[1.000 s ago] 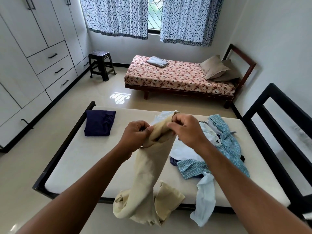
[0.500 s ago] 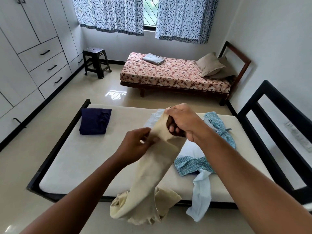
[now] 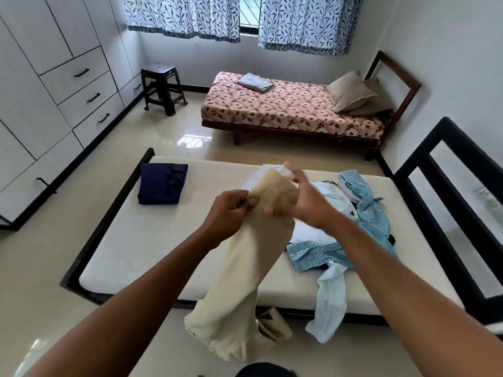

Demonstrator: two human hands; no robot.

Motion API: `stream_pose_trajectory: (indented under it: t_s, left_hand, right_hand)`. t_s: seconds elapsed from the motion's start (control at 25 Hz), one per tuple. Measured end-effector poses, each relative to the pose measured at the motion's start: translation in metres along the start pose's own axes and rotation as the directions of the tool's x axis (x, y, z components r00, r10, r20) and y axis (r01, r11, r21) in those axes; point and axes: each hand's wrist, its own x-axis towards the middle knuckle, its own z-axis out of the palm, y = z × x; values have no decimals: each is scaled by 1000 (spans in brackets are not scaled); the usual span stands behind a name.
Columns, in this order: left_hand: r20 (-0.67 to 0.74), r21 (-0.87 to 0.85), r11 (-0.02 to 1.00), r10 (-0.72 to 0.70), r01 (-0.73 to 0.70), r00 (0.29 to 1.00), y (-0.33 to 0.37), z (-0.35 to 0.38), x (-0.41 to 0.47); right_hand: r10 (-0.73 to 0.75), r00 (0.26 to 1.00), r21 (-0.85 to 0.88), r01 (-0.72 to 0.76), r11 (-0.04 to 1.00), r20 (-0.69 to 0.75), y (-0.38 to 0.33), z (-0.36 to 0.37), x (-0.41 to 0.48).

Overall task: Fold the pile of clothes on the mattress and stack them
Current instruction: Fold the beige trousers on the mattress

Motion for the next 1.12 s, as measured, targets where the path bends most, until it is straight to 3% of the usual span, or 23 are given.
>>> stream_pose_trajectory:
  t_s: [0.08,0.16,0.24,0.32,0.44,0.48,0.56,0.64,0.76,0.84,0.96,1.12]
  left_hand:
    - [-8,30,998,47,-47,999,10,8,0]
    - [-64,18,993,117,-116,991,24,11,-3]
    - [-118,-176,976,110,-130,987,28,8,-9]
    - [-5,-222,973,61,-61,998,10,4,-19]
    - [240,139,980,-176,146,955,-43,10,-45]
    - [222,228,955,-240,189,945,-56,14,-47]
    - [108,244,937,-281,249,954,-59,19,-34]
    - [87,234,959,-183,158,979,-32,23,-13]
    - [120,176,984,16,-37,993,25,25,16]
    - [105,107,990,84,-95,991,59,23,31]
    - [115,-23,998,62,-60,991,82,6,44]
    - [69,-116,992,-44,52,997,38,-46,28]
  right_hand:
    - [145,975,-9,-145,989,169,23,25,-10]
    - [133,983,12,-135,991,128,26,33,-8]
    - [73,992,147,-87,985,98,3,23,2]
    - [23,997,359,-50,932,78,-23,-2,11]
    - [65,991,659,28,752,-116,-46,-43,36]
    - [114,976,746,63,663,-184,-45,-53,44]
    - [167,966,860,88,502,-197,-27,-55,49]
    - [191,976,824,-20,566,-107,18,-28,35]
    - [296,944,550,-327,768,148,73,41,-25]
    - [264,942,397,-328,857,208,72,76,-41]
    - [246,969,496,-217,841,6,36,75,-19]
    - [215,973,751,-84,655,-79,-9,41,24]
